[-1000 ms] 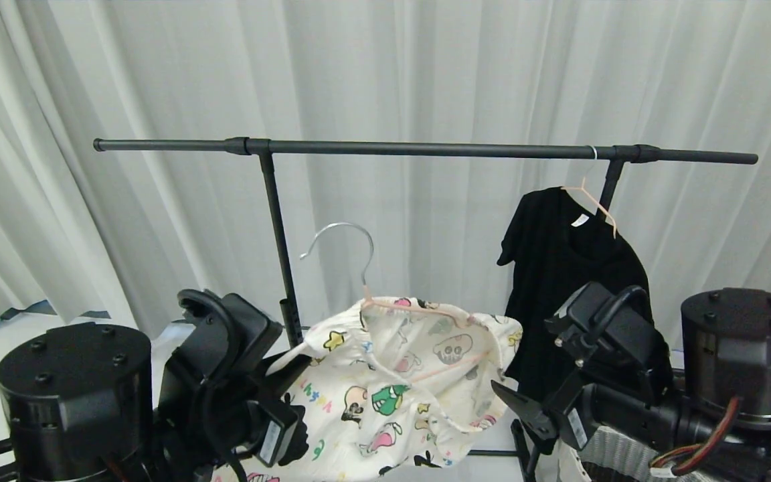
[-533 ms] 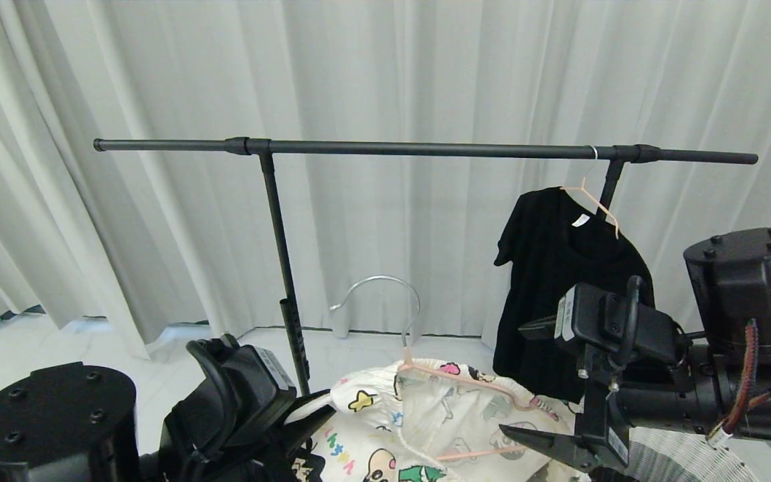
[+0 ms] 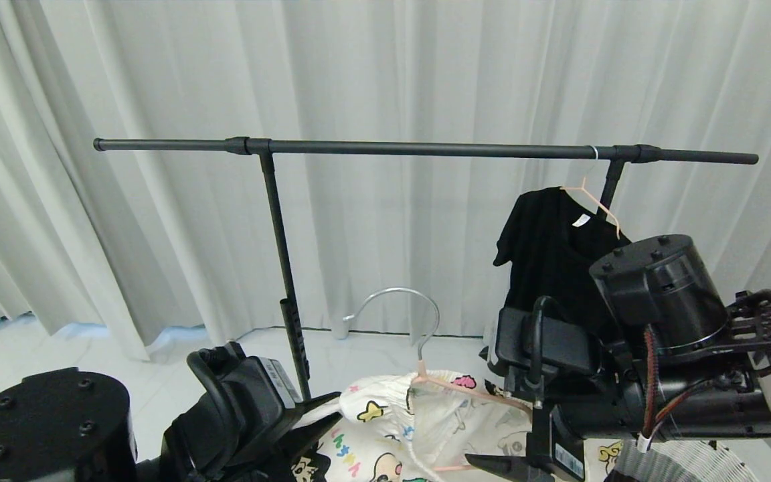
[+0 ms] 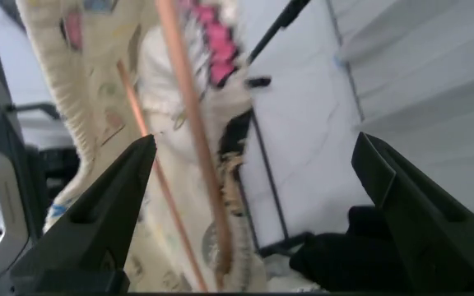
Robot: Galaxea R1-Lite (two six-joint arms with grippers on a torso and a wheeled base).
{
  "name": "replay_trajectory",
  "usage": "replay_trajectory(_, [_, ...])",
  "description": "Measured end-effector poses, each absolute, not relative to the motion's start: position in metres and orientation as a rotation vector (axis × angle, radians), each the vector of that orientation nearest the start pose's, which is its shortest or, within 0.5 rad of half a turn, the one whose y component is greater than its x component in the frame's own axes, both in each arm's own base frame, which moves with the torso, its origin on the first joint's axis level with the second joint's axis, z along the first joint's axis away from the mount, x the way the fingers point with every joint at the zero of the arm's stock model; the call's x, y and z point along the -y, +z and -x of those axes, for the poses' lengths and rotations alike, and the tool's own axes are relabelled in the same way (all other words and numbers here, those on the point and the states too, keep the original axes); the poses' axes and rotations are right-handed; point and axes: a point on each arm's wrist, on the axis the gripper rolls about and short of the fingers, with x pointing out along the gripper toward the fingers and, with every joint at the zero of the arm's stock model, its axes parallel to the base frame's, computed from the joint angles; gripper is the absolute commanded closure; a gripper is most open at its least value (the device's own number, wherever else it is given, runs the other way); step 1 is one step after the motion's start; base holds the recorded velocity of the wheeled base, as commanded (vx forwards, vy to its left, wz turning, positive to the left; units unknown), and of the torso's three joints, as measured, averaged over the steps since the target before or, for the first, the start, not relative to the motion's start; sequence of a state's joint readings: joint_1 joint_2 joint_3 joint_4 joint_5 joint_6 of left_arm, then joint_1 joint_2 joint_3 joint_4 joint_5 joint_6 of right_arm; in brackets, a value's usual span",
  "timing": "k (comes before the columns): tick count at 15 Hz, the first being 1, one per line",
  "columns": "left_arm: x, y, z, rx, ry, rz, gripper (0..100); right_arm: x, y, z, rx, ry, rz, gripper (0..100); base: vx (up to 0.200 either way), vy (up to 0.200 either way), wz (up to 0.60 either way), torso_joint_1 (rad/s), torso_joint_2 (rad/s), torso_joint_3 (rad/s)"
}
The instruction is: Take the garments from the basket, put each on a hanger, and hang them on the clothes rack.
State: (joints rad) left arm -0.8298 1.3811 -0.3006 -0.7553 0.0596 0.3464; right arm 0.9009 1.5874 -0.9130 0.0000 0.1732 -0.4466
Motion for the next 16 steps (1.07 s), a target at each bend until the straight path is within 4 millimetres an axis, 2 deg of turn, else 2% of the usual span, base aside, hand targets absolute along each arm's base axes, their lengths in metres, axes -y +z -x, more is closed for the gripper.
replay_trajectory(4, [0.1389,0.1435,-0.1289,-0.166,-0.811,-0.469,100,-0.2143,0.1829,-0.1653,-0.448,1.150,0.658,0,0.000,0.000,0.00,0.000,0.00,0.000])
replay_trajectory(5, [0.1390,0.1439,-0.1290,-0.164,-0.811,-0.469,100,-0.2147,0.1824,-0.1657,-0.449,1.148,0.658,100,0.000,0.000,0.00,0.000,0.00,0.000])
replay_trajectory(14, [0.1405,0.1460,-0.1286,-0.144,-0.813,-0.463,100,-0.2187,0.1860,-0.1712,-0.370,1.081,0.655,100,0.000,0.000,0.00,0.000,0.00,0.000])
replay_trajectory(15, [0.1407,0.1465,-0.1286,-0.138,-0.813,-0.460,0,-0.2193,0.1871,-0.1718,-0.355,1.076,0.656,100,0.000,0.000,0.00,0.000,0.00,0.000])
replay_trajectory(16, [0.1409,0.1470,-0.1286,-0.132,-0.812,-0.457,0,-0.2204,0.1888,-0.1726,-0.320,1.076,0.660,100,0.000,0.000,0.00,0.000,0.00,0.000])
